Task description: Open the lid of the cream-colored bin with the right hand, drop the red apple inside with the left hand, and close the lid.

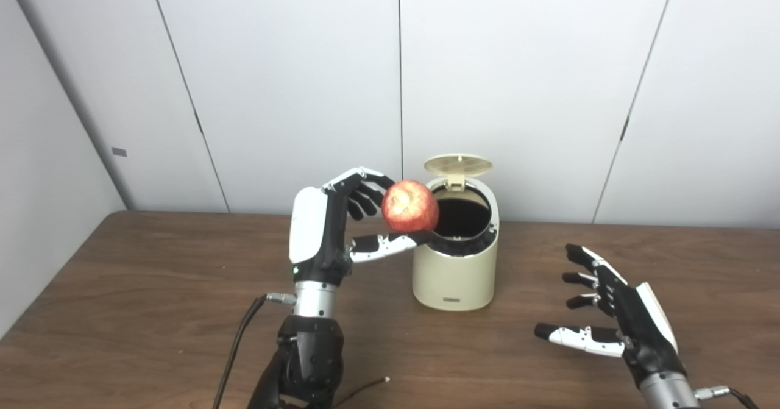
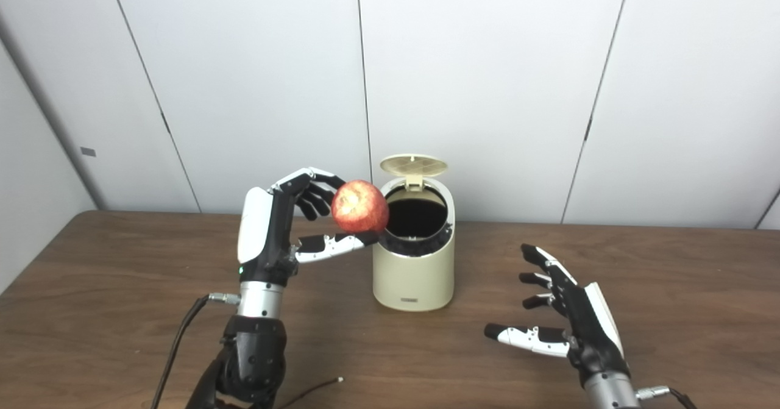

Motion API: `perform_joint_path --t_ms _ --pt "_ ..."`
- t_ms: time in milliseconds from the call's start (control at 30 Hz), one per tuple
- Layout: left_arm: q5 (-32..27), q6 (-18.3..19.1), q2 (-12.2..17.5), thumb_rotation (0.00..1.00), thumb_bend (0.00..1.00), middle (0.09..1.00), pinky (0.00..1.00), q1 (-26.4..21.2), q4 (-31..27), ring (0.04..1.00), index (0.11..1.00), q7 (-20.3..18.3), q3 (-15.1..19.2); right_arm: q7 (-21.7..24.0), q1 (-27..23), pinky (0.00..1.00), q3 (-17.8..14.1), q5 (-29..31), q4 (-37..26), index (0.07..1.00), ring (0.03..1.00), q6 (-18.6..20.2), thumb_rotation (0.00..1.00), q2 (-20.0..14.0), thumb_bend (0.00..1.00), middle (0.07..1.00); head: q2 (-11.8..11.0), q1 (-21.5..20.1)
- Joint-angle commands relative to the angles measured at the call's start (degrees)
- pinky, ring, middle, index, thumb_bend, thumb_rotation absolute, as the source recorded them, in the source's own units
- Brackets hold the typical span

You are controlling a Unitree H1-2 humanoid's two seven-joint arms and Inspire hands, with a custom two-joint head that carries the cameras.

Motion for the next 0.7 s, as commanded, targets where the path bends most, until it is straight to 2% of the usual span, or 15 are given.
perform_joint_path --t_ms 0,400,667 --pt "0.7 -1.8 -0.1 0.0 0.52 0.449 0.29 -3.2 -0.2 0.376 0.501 0.6 -0.3 -1.1 -2.1 0.58 0.1 -0.6 -2.3 0.864 0.773 -1.0 0.17 0.0 0.74 0.876 0.0 0.0" --pt "2.2 -0.6 -1.5 0.0 0.53 0.466 0.3 -6.1 2.8 0.388 0.492 0.8 -1.4 -1.7 -2.2 0.59 0.3 -1.6 -2.1 0.865 0.769 -1.6 0.19 0.5 0.74 0.872 -0.4 -1.0" --pt "4.0 -3.2 -2.1 0.0 0.53 0.437 0.27 -8.5 8.9 0.351 0.503 4.9 -2.5 -2.2 -2.1 0.57 0.3 -1.7 -2.5 0.861 0.768 -1.5 0.19 0.9 0.75 0.869 -0.6 -2.1"
